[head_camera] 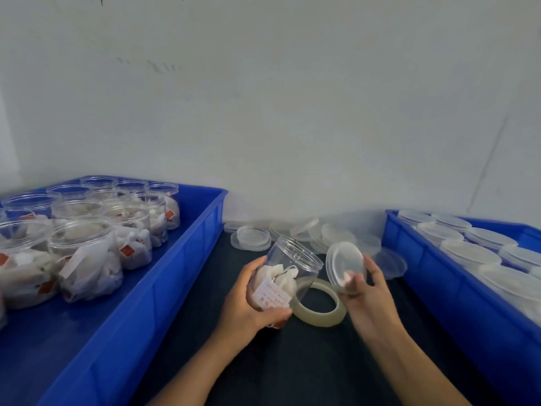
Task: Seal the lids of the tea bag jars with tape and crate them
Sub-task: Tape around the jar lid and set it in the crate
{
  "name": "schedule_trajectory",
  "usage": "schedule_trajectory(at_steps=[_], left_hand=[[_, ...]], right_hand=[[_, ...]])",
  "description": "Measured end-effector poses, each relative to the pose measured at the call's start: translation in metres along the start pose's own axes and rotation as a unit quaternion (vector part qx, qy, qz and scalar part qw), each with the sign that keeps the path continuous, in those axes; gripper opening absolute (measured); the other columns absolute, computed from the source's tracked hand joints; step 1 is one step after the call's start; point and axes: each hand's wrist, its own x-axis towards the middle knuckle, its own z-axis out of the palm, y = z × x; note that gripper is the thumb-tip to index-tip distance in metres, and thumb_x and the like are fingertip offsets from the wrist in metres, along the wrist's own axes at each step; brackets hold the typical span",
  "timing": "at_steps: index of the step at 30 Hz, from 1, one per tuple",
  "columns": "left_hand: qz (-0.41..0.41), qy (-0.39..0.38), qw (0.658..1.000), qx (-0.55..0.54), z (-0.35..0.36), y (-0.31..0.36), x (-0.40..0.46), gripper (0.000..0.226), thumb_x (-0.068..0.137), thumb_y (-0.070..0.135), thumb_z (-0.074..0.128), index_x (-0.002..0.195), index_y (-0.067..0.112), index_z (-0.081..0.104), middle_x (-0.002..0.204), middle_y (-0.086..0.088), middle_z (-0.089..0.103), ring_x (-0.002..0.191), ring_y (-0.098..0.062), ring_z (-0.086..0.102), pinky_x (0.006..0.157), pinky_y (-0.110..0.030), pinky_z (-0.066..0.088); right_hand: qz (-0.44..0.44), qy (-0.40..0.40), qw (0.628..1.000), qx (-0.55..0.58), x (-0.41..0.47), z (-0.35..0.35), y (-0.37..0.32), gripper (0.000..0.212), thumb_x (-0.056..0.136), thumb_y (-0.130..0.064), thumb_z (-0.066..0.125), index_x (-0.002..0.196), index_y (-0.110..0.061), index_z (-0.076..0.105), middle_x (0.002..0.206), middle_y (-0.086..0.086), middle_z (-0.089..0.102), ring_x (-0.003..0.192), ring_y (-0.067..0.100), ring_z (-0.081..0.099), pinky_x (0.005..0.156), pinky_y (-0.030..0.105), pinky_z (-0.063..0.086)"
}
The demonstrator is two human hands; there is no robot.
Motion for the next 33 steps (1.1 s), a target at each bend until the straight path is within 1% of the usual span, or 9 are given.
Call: schedule_trajectory(at_steps=[3, 7, 10, 12, 15, 20, 25, 29, 33], left_hand=[[0.029, -0.018, 0.999, 0.021, 0.0, 0.003, -0.005, 0.089, 0.056, 0.02, 0.091, 0.132, 0.041, 0.049, 0.12, 0.025, 0.058, 0.111, -0.001, 0.057, 0.083, -0.012, 0.047], [0.058, -0.016, 0.997, 0.048, 0.005, 0.005, -0.007, 0.094, 0.053, 0.024, 0.091, 0.135, 0.042, 0.048, 0.123, 0.022, 0.055, 0.116, -0.002, 0.054, 0.089, -0.008, 0.042], [0.074, -0.009, 0.995, 0.064, 0.01, 0.007, -0.008, 0.096, 0.056, 0.018, 0.093, 0.137, 0.037, 0.046, 0.126, 0.02, 0.05, 0.119, 0.0, 0.05, 0.091, -0.007, 0.04], [0.081, -0.004, 0.993, 0.08, 0.013, 0.006, -0.009, 0.095, 0.058, 0.015, 0.093, 0.137, 0.035, 0.044, 0.13, 0.016, 0.045, 0.12, 0.003, 0.047, 0.092, -0.006, 0.038], [0.075, -0.002, 0.993, 0.095, 0.016, 0.008, -0.01, 0.094, 0.058, 0.018, 0.093, 0.131, 0.037, 0.037, 0.128, 0.017, 0.041, 0.117, 0.011, 0.043, 0.089, -0.002, 0.037], [0.052, 0.004, 0.994, 0.098, 0.019, 0.01, -0.013, 0.088, 0.058, 0.019, 0.093, 0.115, 0.035, 0.028, 0.121, 0.017, 0.036, 0.106, 0.023, 0.041, 0.082, 0.0, 0.039], [0.055, -0.004, 0.993, 0.101, 0.016, 0.013, -0.014, 0.084, 0.057, 0.022, 0.093, 0.116, 0.035, 0.035, 0.123, 0.016, 0.041, 0.109, 0.015, 0.044, 0.082, -0.005, 0.044], [0.097, -0.019, 0.988, 0.117, 0.013, 0.015, -0.015, 0.08, 0.056, 0.023, 0.094, 0.121, 0.032, 0.047, 0.124, 0.013, 0.046, 0.116, 0.006, 0.047, 0.088, -0.006, 0.041], [0.091, -0.042, 0.99, 0.103, 0.009, 0.015, -0.013, 0.079, 0.057, 0.024, 0.093, 0.122, 0.036, 0.052, 0.127, 0.014, 0.046, 0.119, 0.005, 0.045, 0.094, -0.009, 0.04]], right_hand=[[0.097, -0.057, 0.986, 0.126, -0.013, 0.001, 0.005, 0.035, 0.092, -0.001, 0.044, 0.121, -0.012, 0.06, 0.106, 0.012, 0.062, 0.082, 0.017, 0.056, 0.071, 0.028, 0.045], [0.125, -0.139, 0.978, 0.091, -0.022, 0.009, 0.007, 0.031, 0.079, -0.007, 0.054, 0.105, -0.004, 0.069, 0.089, 0.016, 0.066, 0.062, 0.016, 0.058, 0.052, 0.023, 0.05], [0.106, -0.149, 0.983, 0.029, -0.025, 0.015, 0.01, 0.023, 0.08, -0.013, 0.055, 0.087, -0.007, 0.076, 0.093, 0.018, 0.062, 0.07, 0.021, 0.055, 0.067, 0.031, 0.047], [0.085, -0.13, 0.988, -0.015, -0.025, 0.015, 0.014, 0.025, 0.087, -0.018, 0.052, 0.09, -0.007, 0.074, 0.098, 0.021, 0.064, 0.08, 0.028, 0.056, 0.077, 0.038, 0.046], [0.05, -0.119, 0.991, -0.031, -0.026, 0.013, 0.016, 0.05, 0.1, -0.044, 0.032, 0.112, -0.009, 0.065, 0.108, 0.022, 0.069, 0.092, 0.034, 0.066, 0.091, 0.049, 0.048], [0.0, -0.138, 0.981, -0.133, -0.026, 0.006, 0.011, 0.082, 0.075, -0.071, 0.032, 0.138, -0.022, 0.047, 0.121, 0.009, 0.066, 0.109, 0.026, 0.065, 0.09, 0.047, 0.053], [-0.062, -0.215, 0.93, -0.292, -0.029, 0.003, 0.004, 0.093, 0.074, -0.083, 0.046, 0.149, -0.051, 0.002, 0.147, -0.027, 0.022, 0.106, -0.01, 0.052, 0.078, 0.029, 0.058], [-0.121, -0.207, 0.917, -0.317, -0.027, 0.0, 0.005, 0.076, 0.072, -0.073, 0.058, 0.141, -0.057, 0.031, 0.14, -0.026, 0.039, 0.121, -0.007, 0.047, 0.099, 0.042, 0.051], [-0.104, -0.198, 0.923, -0.313, -0.024, -0.004, 0.006, 0.057, 0.077, -0.061, 0.06, 0.132, -0.056, 0.047, 0.134, -0.016, 0.05, 0.125, 0.009, 0.051, 0.1, 0.048, 0.049]])
